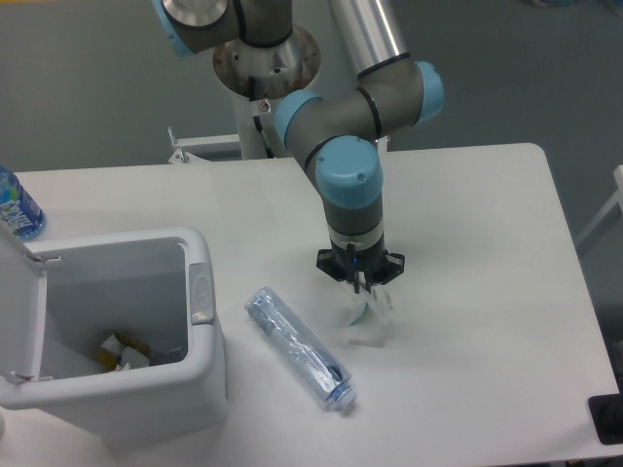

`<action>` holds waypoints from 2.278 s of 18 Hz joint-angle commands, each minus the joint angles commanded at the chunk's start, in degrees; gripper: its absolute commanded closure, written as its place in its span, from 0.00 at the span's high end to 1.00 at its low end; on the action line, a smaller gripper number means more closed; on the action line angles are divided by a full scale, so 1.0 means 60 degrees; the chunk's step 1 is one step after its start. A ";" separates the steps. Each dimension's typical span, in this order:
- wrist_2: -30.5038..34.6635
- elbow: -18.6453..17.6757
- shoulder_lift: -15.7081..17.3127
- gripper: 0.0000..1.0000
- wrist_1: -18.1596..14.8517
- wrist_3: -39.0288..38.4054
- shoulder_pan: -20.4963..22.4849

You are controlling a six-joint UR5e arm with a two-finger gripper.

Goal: Place the trash in the trash can
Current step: 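Close the gripper on the crumpled white paper and lift it, then carry the paper over the white trash bin and open the gripper, then move the open gripper back to the cap end of the plastic bottle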

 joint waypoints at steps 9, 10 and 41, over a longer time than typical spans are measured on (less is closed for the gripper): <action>-0.2909 0.1975 0.0821 0.00 -0.0044 -0.2335 0.1084; -0.3321 0.2298 0.0821 0.00 -0.0044 -0.2851 0.1099; -0.4351 0.1805 0.2374 1.00 -0.0059 -0.6107 -0.1089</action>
